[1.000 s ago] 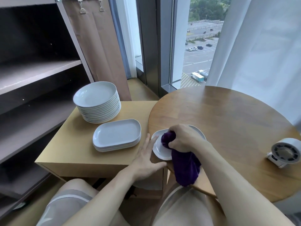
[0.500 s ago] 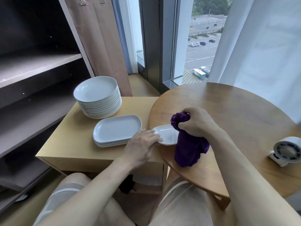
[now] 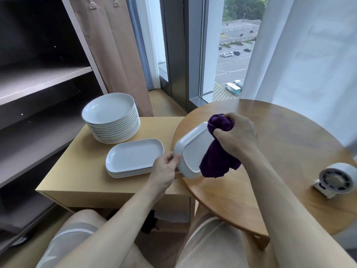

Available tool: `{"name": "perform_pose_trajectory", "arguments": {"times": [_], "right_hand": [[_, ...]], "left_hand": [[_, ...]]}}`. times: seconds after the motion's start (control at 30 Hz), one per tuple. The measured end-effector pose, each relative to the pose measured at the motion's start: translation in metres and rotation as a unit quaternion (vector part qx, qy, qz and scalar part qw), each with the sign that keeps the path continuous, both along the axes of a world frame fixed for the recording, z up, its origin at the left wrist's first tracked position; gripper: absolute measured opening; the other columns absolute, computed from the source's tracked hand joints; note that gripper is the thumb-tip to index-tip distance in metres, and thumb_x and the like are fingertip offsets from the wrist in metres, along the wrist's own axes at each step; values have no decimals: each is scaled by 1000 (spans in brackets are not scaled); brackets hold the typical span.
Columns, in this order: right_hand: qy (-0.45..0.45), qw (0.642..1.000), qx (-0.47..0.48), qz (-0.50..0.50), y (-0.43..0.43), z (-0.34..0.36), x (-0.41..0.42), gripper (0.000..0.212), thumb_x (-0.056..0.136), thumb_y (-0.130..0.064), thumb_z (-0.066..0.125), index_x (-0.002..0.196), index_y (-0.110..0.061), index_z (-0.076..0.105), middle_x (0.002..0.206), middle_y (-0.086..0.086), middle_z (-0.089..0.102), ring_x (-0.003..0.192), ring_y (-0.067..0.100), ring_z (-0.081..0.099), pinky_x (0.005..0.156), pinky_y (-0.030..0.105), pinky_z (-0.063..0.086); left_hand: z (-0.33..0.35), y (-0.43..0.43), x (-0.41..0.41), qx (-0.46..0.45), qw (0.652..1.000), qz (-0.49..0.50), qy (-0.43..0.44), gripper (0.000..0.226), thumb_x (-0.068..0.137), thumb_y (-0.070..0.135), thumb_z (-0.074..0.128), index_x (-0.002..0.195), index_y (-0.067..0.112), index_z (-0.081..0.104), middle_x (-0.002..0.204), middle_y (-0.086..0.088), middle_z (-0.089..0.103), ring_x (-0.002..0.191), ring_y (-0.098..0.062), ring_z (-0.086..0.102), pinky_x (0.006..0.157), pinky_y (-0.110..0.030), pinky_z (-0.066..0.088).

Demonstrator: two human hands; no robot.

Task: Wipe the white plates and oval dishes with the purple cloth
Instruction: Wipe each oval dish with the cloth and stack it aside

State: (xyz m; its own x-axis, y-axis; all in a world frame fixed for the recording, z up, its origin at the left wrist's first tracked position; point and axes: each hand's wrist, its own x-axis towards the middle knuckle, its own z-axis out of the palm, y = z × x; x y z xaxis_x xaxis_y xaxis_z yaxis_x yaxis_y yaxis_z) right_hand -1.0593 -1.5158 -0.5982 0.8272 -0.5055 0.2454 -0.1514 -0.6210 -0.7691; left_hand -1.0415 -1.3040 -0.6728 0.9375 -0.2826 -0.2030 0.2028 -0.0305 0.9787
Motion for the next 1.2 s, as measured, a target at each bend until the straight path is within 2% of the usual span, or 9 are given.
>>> {"name": "perform_pose_trajectory", "arguments": {"times": [0.1, 0.23, 0.3, 0.4, 0.6, 0.73, 0.83, 1.03, 1.2], "right_hand": [[38, 999, 3, 11, -1, -10, -1, 26, 66, -34, 66, 90, -43, 66, 85, -19, 65, 90, 21, 61, 76, 32, 46], [101, 992, -11, 70, 2, -16, -3, 26, 61, -36, 61, 86, -38, 68, 81, -16, 65, 82, 15, 61, 68, 30, 48], [135, 981, -39, 131, 10, -16, -5, 25, 63, -33, 61, 86, -36, 69, 81, -14, 66, 79, 13, 61, 63, 31, 50], [170, 955, -99, 220, 34, -18, -7, 22, 70, -25, 67, 91, -29, 72, 85, -9, 67, 82, 17, 61, 67, 36, 57], [230, 900, -208, 306, 79, -29, -7, 7, 74, -19, 66, 79, -24, 65, 79, -1, 64, 79, 25, 59, 62, 35, 51], [274, 900, -204, 272, 66, -36, -5, 12, 77, -20, 66, 71, -27, 58, 79, -2, 62, 78, 23, 59, 62, 36, 52], [288, 917, -170, 215, 44, -39, -2, 6, 77, -23, 64, 74, -27, 60, 82, -5, 62, 78, 19, 57, 56, 31, 41], [271, 950, -138, 71, 2, -49, -2, 15, 77, -21, 57, 87, -27, 66, 101, -1, 59, 97, 31, 55, 80, 40, 48], [207, 977, -41, -29, -12, -60, 5, 18, 81, -19, 57, 97, -24, 62, 112, 6, 59, 102, 33, 55, 86, 38, 46]], "left_hand": [[-10, 2, 5, -76, 993, 16, 93, 26, 107, 20, 51, 115, 2, 67, 108, -13, 76, 90, -23, 76, 76, -41, 64], [-23, 2, 6, -103, 984, 24, 143, 25, 106, 18, 52, 109, 0, 70, 102, -13, 78, 90, -24, 76, 69, -37, 63], [-30, 2, 5, -98, 984, 17, 150, 26, 106, 18, 54, 109, 0, 71, 103, -15, 77, 90, -25, 76, 67, -35, 63], [-39, 2, 4, -90, 985, 8, 145, 26, 104, 23, 58, 113, 3, 71, 104, -16, 77, 86, -25, 75, 66, -32, 61], [-52, 13, 6, -32, 994, 16, 101, 18, 103, 22, 59, 121, 20, 61, 92, -14, 77, 72, -26, 72, 62, -39, 59], [-57, 18, 3, -21, 994, 20, 105, 23, 98, 27, 68, 120, 23, 61, 94, -15, 76, 70, -24, 72, 60, -36, 59], [-57, 18, 3, -31, 993, 17, 114, 26, 98, 19, 66, 123, 21, 59, 98, -15, 73, 70, -23, 70, 58, -36, 59], [-58, 11, -3, -43, 991, 19, 122, 33, 95, 12, 71, 121, 12, 51, 112, -12, 72, 76, -18, 74, 54, -34, 59], [-61, 8, 1, -12, 993, 8, 115, 24, 96, 13, 69, 111, 8, 51, 94, -8, 72, 65, -11, 69, 50, -27, 54]]}}
